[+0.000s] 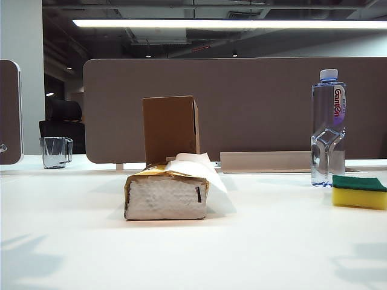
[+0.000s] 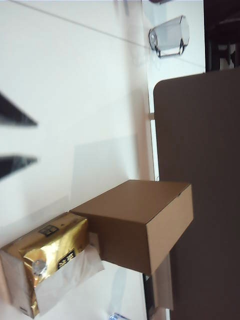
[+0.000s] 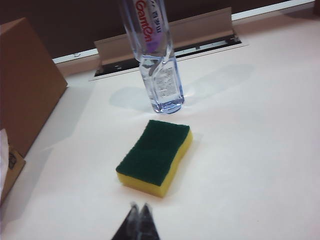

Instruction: Move the sponge from left to right to wipe the table, avoiding obstacles on the table, and finally reaching the bottle of mineral water.

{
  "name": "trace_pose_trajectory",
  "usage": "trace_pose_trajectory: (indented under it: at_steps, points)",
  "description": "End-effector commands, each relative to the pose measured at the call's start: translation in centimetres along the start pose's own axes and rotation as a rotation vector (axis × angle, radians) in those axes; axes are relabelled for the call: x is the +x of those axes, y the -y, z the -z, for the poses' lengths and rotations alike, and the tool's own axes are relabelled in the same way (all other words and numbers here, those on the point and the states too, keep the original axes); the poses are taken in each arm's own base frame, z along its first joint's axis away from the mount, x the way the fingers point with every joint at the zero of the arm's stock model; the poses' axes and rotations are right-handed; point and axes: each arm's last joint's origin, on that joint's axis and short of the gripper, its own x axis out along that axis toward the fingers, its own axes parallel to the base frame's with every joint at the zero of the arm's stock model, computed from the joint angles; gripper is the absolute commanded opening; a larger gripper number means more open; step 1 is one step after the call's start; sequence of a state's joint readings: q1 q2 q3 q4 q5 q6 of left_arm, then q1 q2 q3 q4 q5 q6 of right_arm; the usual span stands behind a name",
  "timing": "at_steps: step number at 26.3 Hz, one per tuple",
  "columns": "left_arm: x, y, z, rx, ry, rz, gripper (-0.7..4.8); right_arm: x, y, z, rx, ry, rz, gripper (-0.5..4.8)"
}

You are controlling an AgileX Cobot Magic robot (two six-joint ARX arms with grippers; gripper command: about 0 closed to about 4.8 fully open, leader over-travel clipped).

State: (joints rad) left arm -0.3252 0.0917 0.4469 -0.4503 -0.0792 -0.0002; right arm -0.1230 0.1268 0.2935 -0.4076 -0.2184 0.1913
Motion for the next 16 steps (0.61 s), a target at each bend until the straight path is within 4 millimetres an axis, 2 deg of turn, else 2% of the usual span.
trace_pose_trajectory:
  at_steps: [1, 6, 7, 8, 16]
  points:
    - [0.9, 0.1, 0.9, -0.003, 0.03, 0.014, 0.57, 0.3, 0.2, 0.3, -0.006, 0.022, 0.006, -0.06]
    - [2.5, 0.2, 2.7, -0.023, 0.114, 0.015, 0.47, 1.2, 0.6, 2.0, -0.006, -0.012, -0.008, -0.06]
    - [2.7, 0.2, 3.1, -0.023, 0.117, 0.015, 0.38, 1.2, 0.6, 2.1, -0.005, -0.016, -0.011, -0.06]
    - [2.9, 0.3, 3.4, -0.024, 0.115, 0.015, -0.02, 1.3, 0.6, 2.2, -0.005, -0.02, -0.017, -0.06]
    - [3.9, 0.3, 5.7, -0.025, 0.085, 0.013, -0.06, 1.4, 0.7, 2.6, -0.001, -0.038, -0.025, -0.06]
